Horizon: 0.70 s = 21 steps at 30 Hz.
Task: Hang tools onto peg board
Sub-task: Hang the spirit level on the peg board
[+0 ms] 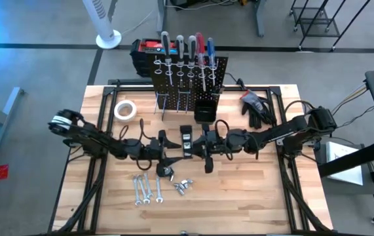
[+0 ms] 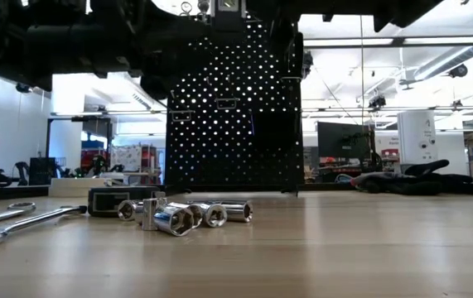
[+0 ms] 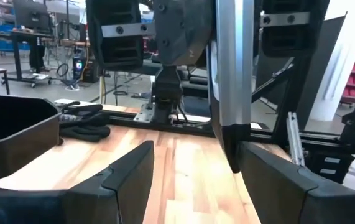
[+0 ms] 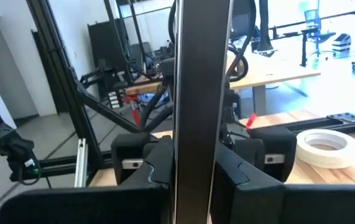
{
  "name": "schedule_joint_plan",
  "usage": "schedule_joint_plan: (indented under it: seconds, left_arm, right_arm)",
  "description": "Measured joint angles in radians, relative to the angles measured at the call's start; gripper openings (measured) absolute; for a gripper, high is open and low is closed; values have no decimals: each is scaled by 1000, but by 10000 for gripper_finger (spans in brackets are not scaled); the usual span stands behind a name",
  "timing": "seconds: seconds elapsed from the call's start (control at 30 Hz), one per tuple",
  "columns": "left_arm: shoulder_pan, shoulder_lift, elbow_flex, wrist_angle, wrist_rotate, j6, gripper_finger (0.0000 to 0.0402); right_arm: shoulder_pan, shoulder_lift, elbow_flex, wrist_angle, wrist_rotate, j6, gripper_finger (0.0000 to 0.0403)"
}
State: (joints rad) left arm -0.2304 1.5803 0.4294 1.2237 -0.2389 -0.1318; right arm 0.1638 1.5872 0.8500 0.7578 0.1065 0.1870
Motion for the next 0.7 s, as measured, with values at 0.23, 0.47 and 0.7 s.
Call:
schedule_joint_plan:
  seconds: [0.23, 0.47, 0.7]
  left_arm:
    - [-3, -10, -21, -8, 39, -8, 224]
    - [1, -24, -37, -2, 47, -19, 224]
    - [8, -24, -29, -11, -26, -19, 224]
  right_arm:
    - [-5, -2, -2, -54, 123, -13, 38]
    - [-3, 0, -2, -60, 85, -12, 38]
    - [7, 0, -2, -60, 78, -6, 38]
